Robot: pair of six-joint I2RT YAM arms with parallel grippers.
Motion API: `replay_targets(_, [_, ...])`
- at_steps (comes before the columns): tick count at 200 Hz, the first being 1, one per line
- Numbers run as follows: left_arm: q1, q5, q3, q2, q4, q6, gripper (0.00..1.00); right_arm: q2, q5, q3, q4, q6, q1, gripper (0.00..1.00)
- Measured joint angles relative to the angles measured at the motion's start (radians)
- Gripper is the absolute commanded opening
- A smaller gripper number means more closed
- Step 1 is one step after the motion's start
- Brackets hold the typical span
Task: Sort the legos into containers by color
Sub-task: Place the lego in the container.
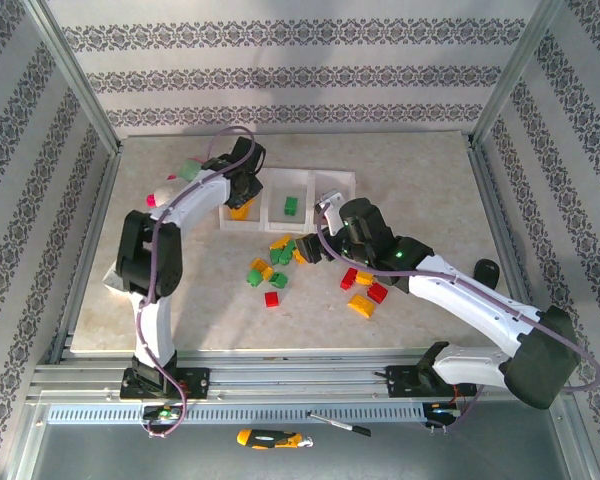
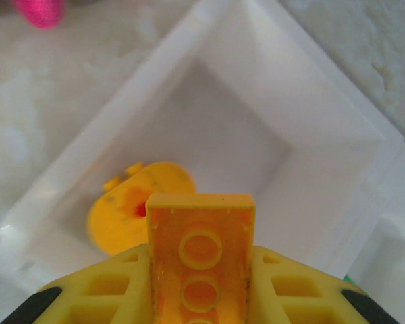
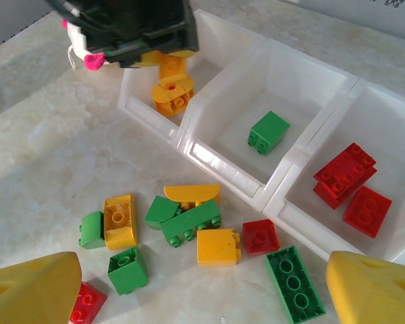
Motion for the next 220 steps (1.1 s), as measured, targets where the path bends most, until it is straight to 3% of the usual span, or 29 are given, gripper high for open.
replay_targets(44, [0.007, 0.022, 0.148, 0.137, -0.033, 0.039, 0.35, 0.000, 0.016, 0.000, 0.008, 0.014, 0.013, 0.93])
replay_targets(85, [0.023, 0.050, 0.191, 0.163, -0.053, 0.077, 0.67, -0.004, 0.043, 0.000, 0.008, 0.019, 0.015, 0.93])
replay_targets(123, [0.024, 0.079, 0.193, 0.146, -0.056, 0.116, 0.83, -0.037, 0.081, 0.000, 0.008, 0.034, 0.015, 0.93])
replay_targets(164, [0.023, 0.097, 0.049, -0.042, -0.031, 0.166, 0.90, -0.043, 0.147, -0.002, -0.007, 0.085, 0.012, 0.93])
replay_targets(220, [-0.024, 0.109, -0.332, -0.398, 0.189, 0.370, 0.93, -0.040, 0.219, -0.025, -0.097, 0.186, -0.008, 0.91])
